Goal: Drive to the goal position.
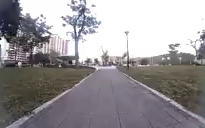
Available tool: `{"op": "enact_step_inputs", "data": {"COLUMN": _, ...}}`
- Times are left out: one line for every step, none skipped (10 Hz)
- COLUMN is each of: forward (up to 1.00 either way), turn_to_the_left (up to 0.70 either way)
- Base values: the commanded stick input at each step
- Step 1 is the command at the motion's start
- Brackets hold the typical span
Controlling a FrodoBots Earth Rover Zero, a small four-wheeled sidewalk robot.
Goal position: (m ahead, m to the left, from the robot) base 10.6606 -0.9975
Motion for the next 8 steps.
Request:
{"op": "enact_step_inputs", "data": {"forward": 1.0, "turn_to_the_left": 0.0}}
{"op": "enact_step_inputs", "data": {"forward": 1.0, "turn_to_the_left": 0.0}}
{"op": "enact_step_inputs", "data": {"forward": 1.0, "turn_to_the_left": 0.0}}
{"op": "enact_step_inputs", "data": {"forward": 1.0, "turn_to_the_left": 0.0}}
{"op": "enact_step_inputs", "data": {"forward": 1.0, "turn_to_the_left": 0.0}}
{"op": "enact_step_inputs", "data": {"forward": 1.0, "turn_to_the_left": 0.0}}
{"op": "enact_step_inputs", "data": {"forward": 1.0, "turn_to_the_left": 0.0}}
{"op": "enact_step_inputs", "data": {"forward": 1.0, "turn_to_the_left": 0.0}}
